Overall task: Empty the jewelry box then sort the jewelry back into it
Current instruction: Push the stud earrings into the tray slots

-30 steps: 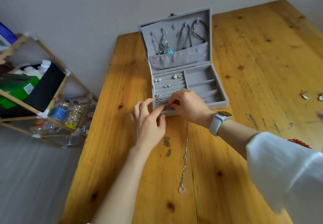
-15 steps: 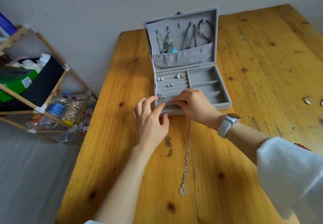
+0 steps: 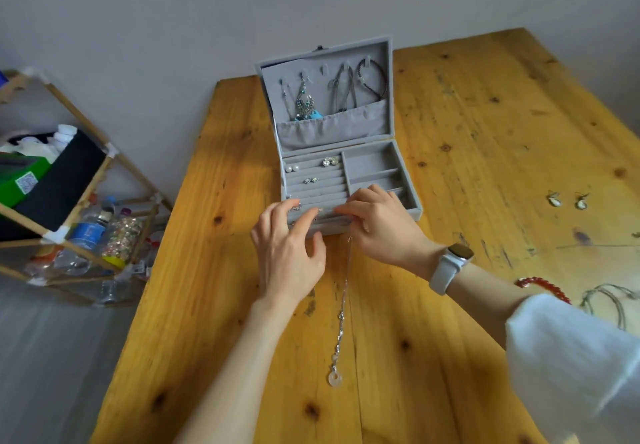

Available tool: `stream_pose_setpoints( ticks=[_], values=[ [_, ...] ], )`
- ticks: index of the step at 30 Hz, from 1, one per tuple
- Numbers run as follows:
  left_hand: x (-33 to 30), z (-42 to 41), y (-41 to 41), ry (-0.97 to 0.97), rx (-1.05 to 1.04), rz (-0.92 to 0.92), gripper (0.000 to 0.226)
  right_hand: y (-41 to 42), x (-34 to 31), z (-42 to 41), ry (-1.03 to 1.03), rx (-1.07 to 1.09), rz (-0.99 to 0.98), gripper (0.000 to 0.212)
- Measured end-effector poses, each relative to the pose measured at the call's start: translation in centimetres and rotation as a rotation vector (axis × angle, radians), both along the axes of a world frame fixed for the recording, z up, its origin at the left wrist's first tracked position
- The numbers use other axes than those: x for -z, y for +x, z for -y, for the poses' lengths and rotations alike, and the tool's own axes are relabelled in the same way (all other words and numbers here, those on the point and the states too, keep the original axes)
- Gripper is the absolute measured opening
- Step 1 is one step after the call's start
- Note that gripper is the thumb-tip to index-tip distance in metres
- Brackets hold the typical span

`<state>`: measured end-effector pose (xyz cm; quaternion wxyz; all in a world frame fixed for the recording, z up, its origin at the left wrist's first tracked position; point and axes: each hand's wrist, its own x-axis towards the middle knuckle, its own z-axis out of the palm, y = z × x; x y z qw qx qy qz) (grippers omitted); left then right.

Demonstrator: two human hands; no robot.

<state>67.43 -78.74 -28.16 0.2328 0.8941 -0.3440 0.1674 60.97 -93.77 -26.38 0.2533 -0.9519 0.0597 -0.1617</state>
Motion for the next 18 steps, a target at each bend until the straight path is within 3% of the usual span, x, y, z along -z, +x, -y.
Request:
stream_pose_setpoints(
  ticks=[5,9,13,18],
  values=[
    [-1.0,5.5,-4.0,-0.092,0.133,-0.056,0.037,-6.3,-0.9,4.1,0.089,0.133,0.063,0.03],
    [-1.3,11.5,-8.8,-0.104,0.363,-0.196,0.036,-13.5,-0.9,9.5,0.067,0.295,0.038,0.024],
    [-0.9,17.8,-12.9,0.085,0.543,-0.35,0.037,-19.8,0.2,15.4,0.037,0.577,0.034,0.018],
    [0.1,22.7,-15.6,0.333,0.504,-0.308,0.04,-23.7,2.3,20.8,0.119,0.798,-0.073,0.016]
  ],
)
